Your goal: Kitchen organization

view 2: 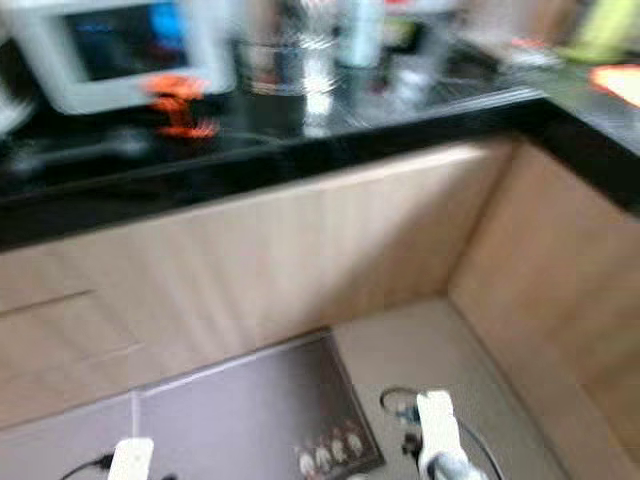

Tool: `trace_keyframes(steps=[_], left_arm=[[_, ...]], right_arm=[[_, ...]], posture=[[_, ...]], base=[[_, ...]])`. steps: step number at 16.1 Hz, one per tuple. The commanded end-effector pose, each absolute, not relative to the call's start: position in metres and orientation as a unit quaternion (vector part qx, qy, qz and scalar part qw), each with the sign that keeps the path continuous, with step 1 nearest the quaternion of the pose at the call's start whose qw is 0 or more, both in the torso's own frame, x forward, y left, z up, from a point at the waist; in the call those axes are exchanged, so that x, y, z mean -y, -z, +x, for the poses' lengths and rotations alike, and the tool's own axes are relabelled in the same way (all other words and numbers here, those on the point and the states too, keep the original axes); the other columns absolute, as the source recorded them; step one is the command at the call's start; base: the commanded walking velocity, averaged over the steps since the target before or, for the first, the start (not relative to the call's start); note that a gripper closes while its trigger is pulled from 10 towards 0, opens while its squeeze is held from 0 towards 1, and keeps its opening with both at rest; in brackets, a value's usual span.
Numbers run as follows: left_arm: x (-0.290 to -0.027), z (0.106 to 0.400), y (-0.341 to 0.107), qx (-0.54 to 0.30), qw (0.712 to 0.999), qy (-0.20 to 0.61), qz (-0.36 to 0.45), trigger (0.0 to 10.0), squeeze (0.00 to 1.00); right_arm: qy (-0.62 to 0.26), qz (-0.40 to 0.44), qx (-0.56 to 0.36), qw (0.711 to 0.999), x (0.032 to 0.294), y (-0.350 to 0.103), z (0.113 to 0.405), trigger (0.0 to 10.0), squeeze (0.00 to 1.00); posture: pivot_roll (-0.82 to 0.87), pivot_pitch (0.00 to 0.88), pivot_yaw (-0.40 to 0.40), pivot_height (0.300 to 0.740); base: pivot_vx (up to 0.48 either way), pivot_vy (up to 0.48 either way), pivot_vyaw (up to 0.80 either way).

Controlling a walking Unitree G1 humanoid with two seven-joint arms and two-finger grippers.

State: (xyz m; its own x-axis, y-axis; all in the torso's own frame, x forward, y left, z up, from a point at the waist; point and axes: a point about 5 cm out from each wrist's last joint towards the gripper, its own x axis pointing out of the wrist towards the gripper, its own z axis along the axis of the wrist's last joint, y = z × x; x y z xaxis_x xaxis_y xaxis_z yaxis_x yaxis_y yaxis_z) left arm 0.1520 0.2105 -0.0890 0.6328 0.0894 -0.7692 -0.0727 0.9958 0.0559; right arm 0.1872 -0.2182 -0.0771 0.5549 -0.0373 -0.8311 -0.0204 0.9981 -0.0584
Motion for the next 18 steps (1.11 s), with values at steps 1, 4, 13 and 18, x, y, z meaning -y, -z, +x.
trace_keyframes(steps=[1, 4, 13, 18], left_arm=[[-0.2124, 0.1482, 0.0905, -0.432, 0.900, -0.053, -0.001, 10.0, 0.00], [-0.2116, 0.1476, 0.0908, -0.432, 0.900, -0.053, -0.003, 10.0, 0.00], [-0.2080, 0.1501, 0.0906, -0.430, 0.901, -0.050, -0.014, 10.0, 0.00], [-0.2062, 0.1479, 0.0920, -0.438, 0.898, -0.036, 0.010, 10.0, 0.00]], right_arm=[[0.002, -0.032, -0.468, 0.883, 0.2170, 0.0756, 0.1908, 10.0, 0.00], [0.002, -0.032, -0.469, 0.883, 0.2170, 0.0757, 0.1906, 10.0, 0.00], [0.003, -0.029, -0.470, 0.882, 0.2160, 0.0760, 0.1906, 10.0, 0.00], [0.002, -0.027, -0.470, 0.882, 0.2139, 0.0767, 0.1900, 10.0, 0.00]], posture=[[-0.06, 0.067, 0.062, 0.740], [-0.07, 0.074, 0.063, 0.740], [-0.07, 0.080, 0.068, 0.740], [-0.07, 0.079, 0.069, 0.740]], base=[[0.000, 0.000, -0.71], [0.000, 0.000, -0.70], [0.000, 0.000, -0.70], [0.000, -0.108, -0.70]])
